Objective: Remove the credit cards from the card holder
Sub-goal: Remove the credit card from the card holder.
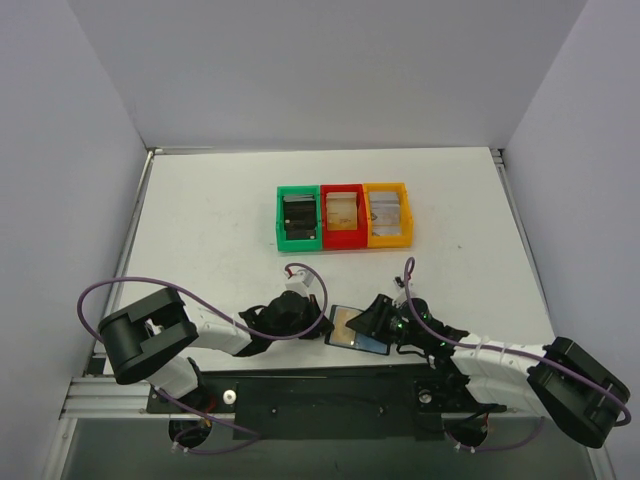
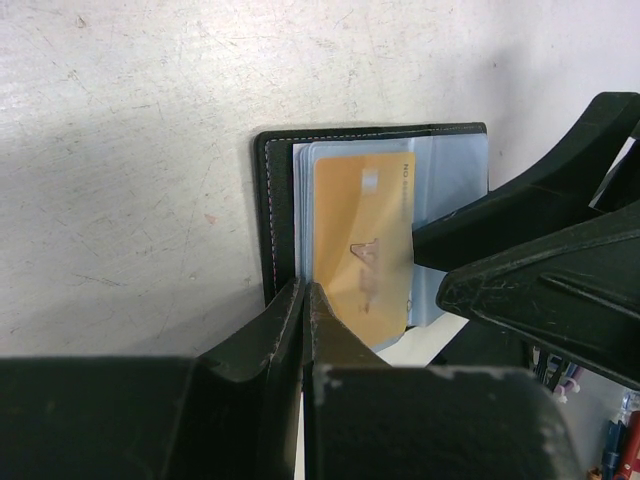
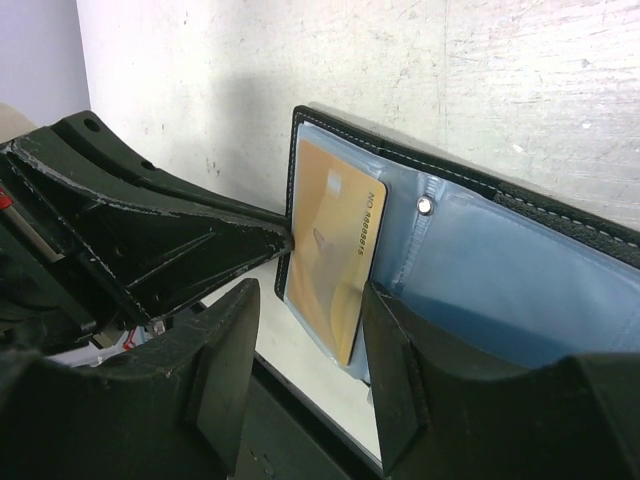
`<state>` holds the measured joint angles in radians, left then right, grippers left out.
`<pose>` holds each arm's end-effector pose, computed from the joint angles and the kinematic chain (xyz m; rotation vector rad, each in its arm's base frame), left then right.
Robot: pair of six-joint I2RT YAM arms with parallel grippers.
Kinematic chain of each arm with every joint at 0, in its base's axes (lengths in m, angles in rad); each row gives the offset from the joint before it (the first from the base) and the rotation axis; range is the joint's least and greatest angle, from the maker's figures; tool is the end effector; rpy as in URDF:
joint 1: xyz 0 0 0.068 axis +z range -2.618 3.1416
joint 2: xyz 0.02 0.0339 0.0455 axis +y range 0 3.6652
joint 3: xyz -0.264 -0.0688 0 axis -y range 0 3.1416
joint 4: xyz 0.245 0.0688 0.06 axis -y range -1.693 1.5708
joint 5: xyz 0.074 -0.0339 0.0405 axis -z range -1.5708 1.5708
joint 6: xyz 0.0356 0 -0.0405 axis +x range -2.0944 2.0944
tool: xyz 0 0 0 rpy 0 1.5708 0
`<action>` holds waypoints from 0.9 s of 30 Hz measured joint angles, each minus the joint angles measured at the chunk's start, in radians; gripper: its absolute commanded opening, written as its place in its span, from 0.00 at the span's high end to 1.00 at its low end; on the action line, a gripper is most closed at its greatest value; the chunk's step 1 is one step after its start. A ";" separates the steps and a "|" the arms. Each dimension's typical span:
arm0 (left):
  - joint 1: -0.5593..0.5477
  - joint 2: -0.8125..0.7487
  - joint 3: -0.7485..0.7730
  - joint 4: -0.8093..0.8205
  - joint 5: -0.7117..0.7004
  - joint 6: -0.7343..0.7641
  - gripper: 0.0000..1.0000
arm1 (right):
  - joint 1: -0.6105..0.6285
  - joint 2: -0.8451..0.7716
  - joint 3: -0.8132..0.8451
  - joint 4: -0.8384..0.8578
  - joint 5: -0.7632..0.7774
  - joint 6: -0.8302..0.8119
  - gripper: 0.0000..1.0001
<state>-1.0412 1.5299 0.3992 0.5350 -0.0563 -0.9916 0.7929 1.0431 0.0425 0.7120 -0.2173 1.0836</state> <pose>0.1323 -0.2221 0.1197 0.0235 2.3830 -1.0389 0.1167 0.1294 0.1368 0.1372 2.1373 1.4225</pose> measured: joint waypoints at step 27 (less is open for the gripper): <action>0.000 0.016 0.016 -0.003 -0.009 0.016 0.90 | -0.028 0.068 -0.019 0.189 0.019 0.005 0.59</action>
<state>-1.0409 1.5459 0.4156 0.5316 -0.0650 -0.9756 0.7650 1.1110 0.0238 0.9012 -0.1982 1.0885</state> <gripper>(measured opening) 0.108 0.416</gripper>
